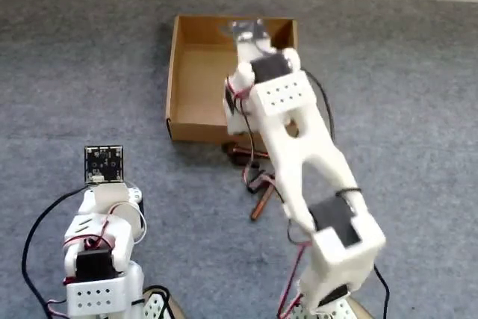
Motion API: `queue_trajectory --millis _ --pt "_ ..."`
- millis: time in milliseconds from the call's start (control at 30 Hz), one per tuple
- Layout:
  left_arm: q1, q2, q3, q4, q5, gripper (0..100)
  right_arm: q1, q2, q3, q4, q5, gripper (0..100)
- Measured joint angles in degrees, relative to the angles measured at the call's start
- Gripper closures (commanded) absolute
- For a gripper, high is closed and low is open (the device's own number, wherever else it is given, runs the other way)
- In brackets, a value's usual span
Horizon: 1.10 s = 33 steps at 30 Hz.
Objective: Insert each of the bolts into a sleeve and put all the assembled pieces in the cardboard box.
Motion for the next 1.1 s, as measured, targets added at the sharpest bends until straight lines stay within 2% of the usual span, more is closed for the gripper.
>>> queue_trajectory --millis 167,300,667,1100 --pt "0.0 0.0 0.0 -0.1 0.0 99 -4.2 -11.5 24.3 -12.0 1.1 86.0" --pt "0.0 0.0 0.0 -0.1 0.0 99 -4.7 -13.7 34.2 -21.4 -1.4 80.3" --pt "0.0 0.0 0.0 -0.1 0.0 99 -3.8 -4.8 35.2 -33.0 -6.9 80.3" --pt "0.0 0.0 0.0 -0.1 0.0 99 -3.2 -4.5 35.5 -35.3 -7.7 80.0"
